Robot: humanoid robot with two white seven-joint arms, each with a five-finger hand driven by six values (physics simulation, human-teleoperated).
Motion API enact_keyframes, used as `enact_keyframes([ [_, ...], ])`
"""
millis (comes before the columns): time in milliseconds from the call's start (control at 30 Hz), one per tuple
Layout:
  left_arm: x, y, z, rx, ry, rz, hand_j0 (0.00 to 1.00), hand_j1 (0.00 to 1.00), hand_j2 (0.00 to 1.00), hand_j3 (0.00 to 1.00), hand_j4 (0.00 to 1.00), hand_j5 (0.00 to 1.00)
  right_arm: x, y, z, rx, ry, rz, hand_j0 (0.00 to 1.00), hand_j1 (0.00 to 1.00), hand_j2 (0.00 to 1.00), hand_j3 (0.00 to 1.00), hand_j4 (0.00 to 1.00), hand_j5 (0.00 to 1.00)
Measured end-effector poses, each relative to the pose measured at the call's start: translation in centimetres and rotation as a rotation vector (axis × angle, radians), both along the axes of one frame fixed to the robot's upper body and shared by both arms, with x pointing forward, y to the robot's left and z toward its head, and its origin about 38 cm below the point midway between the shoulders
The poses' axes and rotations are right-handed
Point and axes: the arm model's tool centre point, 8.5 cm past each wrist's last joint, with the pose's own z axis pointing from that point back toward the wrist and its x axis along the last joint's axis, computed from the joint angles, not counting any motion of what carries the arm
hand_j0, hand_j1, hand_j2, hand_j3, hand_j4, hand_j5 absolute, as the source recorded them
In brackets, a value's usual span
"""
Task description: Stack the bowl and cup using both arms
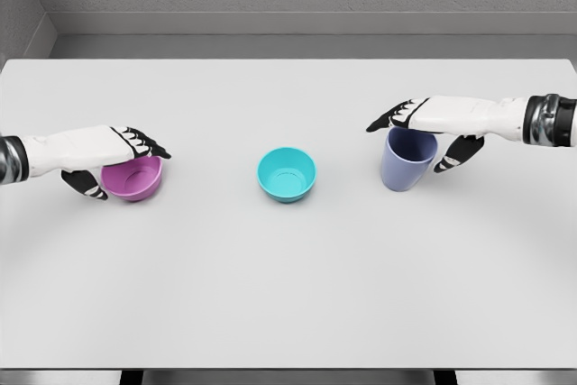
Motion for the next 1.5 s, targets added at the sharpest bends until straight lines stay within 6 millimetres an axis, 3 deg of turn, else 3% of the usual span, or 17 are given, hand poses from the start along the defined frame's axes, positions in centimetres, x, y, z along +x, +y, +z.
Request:
enact_keyframes([
  [500, -0.2, 0.0, -0.4, -0.001, 0.009, 0.002, 0.82, 0.82, 0.82, 0.82, 0.82, 0.82, -0.2, 0.2, -0.1, -0.003, 0.001, 0.014, 1.00, 1.00, 1.00, 1.00, 1.00, 1.00],
  [600, -0.2, 0.0, -0.5, -0.002, 0.010, 0.003, 0.76, 0.76, 0.76, 0.76, 0.76, 0.76, -0.2, 0.3, 0.1, -0.004, -0.002, 0.016, 1.00, 1.00, 1.00, 1.00, 1.00, 1.00],
  [900, -0.4, 0.0, -0.7, -0.007, 0.016, 0.004, 0.76, 0.76, 0.76, 0.76, 0.76, 0.76, -0.2, 0.3, 0.1, -0.009, -0.001, 0.020, 1.00, 1.00, 1.00, 1.00, 1.00, 1.00],
  [1500, -0.5, -2.1, 1.4, -0.028, -0.042, -0.063, 0.76, 0.76, 0.76, 0.76, 0.76, 0.76, -0.1, 0.3, 0.1, -0.011, -0.002, 0.019, 1.00, 1.00, 1.00, 1.00, 1.00, 1.00],
])
